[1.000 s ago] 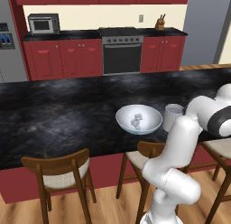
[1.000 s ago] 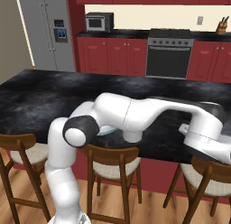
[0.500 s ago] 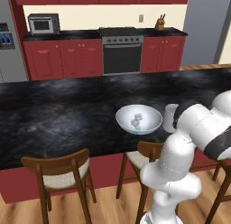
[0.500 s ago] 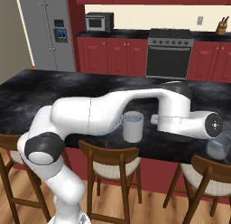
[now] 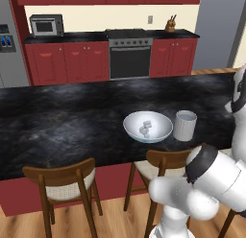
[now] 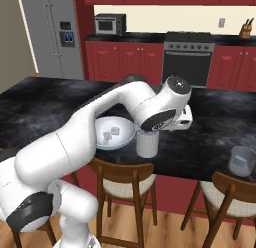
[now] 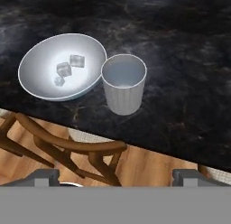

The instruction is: There are four ice cubes in the ice bowl. Place two ice cubes in each glass of water.

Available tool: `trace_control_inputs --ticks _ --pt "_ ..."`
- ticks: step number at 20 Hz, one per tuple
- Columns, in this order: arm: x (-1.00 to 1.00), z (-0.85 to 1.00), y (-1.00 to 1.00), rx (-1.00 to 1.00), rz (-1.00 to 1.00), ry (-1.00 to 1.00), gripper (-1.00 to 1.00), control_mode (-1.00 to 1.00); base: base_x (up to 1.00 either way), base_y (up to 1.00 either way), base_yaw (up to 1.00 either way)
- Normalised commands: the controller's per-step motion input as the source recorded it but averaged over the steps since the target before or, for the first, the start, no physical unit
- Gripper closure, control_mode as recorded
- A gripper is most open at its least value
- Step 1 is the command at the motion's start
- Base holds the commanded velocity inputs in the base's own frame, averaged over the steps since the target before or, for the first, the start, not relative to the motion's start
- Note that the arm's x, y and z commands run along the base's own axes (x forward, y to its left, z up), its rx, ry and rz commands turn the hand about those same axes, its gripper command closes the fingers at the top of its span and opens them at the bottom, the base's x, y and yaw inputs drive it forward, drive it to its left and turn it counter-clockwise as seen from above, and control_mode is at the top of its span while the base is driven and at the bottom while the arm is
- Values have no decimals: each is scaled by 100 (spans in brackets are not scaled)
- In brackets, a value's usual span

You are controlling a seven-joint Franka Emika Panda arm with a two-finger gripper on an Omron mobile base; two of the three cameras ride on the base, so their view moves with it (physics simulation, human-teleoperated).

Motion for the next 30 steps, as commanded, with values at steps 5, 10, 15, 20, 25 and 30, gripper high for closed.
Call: trace_control_inputs --ticks 5,10,15,20,25,30 --pt "0 38 100 -9 0 1 -100 -100 0 0 0" --pt "0 49 100 -10 0 18 -100 -100 0 0 0" --pt "2 3 67 -1 -11 15 -100 -100 0 0 0" --pt "10 -7 26 11 -12 3 -100 -100 0 0 0" --pt "20 -15 64 3 -6 10 -100 -100 0 0 0" --pt "21 -35 67 0 0 13 -100 -100 0 0 0"
